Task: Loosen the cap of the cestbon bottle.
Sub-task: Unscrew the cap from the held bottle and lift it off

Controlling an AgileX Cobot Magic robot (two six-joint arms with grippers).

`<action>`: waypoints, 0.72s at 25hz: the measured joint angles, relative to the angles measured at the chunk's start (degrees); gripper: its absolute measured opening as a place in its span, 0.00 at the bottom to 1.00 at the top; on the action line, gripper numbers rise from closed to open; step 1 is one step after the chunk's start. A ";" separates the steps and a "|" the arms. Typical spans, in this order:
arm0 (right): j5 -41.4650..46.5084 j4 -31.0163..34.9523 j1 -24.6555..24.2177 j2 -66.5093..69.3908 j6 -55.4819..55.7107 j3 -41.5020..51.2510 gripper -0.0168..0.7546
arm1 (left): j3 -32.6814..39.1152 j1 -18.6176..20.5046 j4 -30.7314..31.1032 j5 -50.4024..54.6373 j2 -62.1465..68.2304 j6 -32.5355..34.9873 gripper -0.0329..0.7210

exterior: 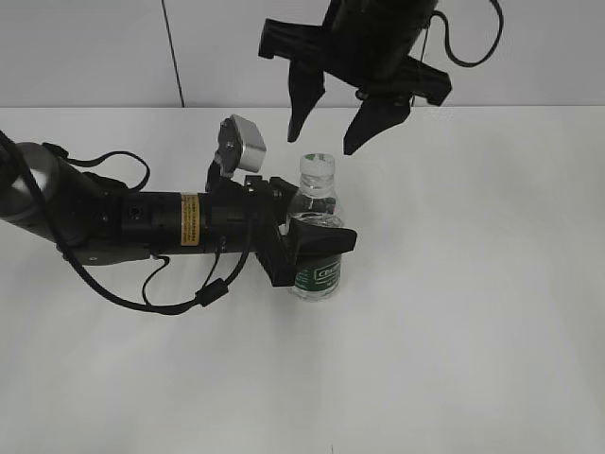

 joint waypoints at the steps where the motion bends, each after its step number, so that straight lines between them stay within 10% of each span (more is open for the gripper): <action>1: -0.11 0.00 0.00 0.24 0.00 0.00 0.59 | 0.00 0.00 0.00 0.00 0.00 0.00 0.62; 18: 0.35 -0.09 0.00 2.55 0.06 0.00 0.59 | 0.00 0.00 0.03 0.00 0.00 0.00 0.62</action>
